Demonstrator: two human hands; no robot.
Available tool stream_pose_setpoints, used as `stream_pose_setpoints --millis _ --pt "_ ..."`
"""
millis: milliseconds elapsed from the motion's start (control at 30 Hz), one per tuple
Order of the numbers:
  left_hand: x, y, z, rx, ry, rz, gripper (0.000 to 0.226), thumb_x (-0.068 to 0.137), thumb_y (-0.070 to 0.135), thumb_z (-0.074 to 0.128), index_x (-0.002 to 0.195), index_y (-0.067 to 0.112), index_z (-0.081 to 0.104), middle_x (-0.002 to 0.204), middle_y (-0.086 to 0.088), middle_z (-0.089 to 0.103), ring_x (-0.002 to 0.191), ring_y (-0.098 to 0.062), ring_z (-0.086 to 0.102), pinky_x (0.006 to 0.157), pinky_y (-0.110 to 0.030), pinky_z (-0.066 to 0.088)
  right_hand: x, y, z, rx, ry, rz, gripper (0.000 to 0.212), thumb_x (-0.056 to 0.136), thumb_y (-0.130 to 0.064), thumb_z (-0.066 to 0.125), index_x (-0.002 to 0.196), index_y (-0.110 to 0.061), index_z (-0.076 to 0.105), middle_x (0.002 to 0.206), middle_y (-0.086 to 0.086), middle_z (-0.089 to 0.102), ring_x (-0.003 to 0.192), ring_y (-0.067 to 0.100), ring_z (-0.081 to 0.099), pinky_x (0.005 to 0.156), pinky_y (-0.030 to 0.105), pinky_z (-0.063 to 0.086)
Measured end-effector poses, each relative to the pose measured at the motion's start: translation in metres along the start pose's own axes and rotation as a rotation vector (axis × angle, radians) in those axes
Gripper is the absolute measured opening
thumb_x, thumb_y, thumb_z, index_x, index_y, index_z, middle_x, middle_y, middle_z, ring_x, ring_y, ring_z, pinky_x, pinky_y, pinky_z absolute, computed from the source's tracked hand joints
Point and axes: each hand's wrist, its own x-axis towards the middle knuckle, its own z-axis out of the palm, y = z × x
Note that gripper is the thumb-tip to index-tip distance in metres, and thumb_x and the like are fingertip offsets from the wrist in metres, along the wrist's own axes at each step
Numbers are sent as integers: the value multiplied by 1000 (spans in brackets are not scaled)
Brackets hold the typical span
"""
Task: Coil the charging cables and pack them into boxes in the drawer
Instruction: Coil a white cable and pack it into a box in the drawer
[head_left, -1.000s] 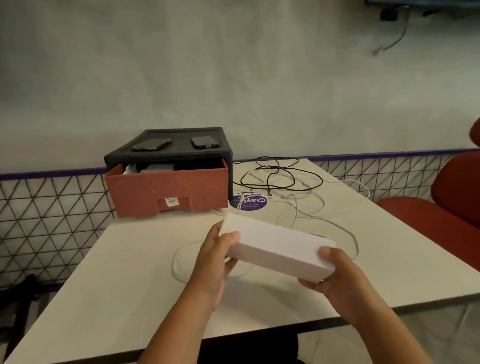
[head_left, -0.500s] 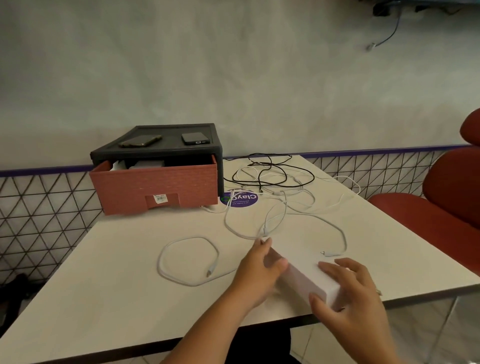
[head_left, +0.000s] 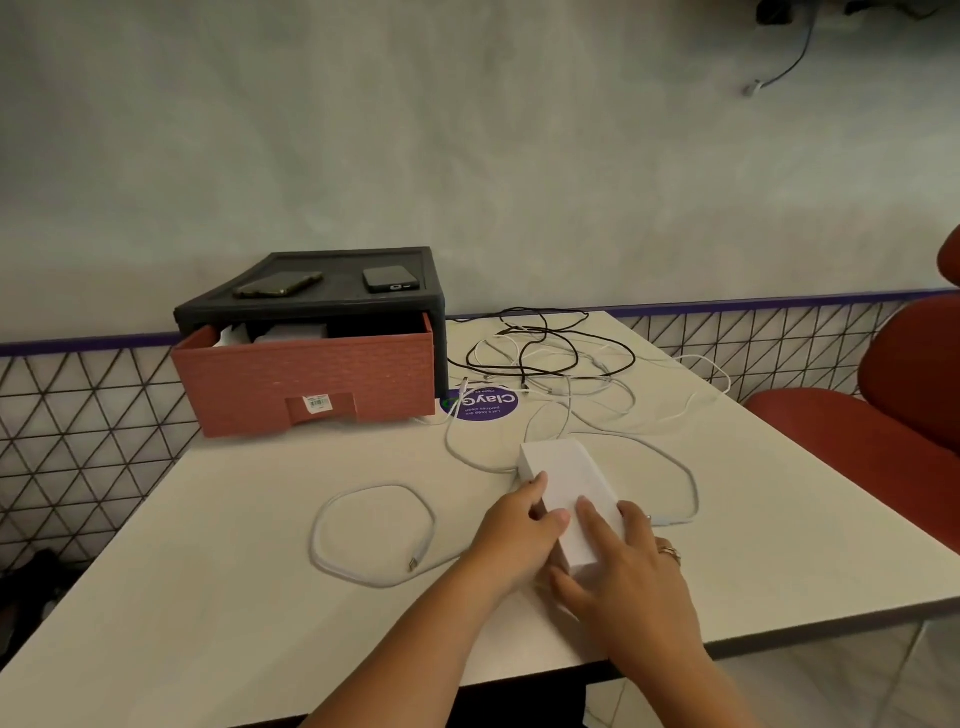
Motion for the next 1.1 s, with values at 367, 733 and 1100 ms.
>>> stream_pose_setpoints --millis 367,733,1100 --pt "24 0 -42 -264 -10 36 39 92 17 56 127 33 50 132 10 50 90 -5 55 81 -25 48 20 -3 -16 14 -106 21 107 48 -90 26 144 -46 2 152 -2 4 134 23 32 109 34 28" --pt "80 -5 -176 -1189 503 -126 68 89 46 53 142 9 31 111 -10 50 109 -24 49 93 -36 43 179 -85 -55 460 49 -228 60 86 -51 52 140 -31 36 146 1 33 127 21 41 94 30 37" --pt "127 -21 -225 -1432 699 -87 77 82 48 61 140 7 31 138 -10 42 130 -25 40 112 -39 29 313 -179 -27 457 39 -278 47 92 -36 54 136 -22 46 140 9 41 119 27 50 95 32 41"
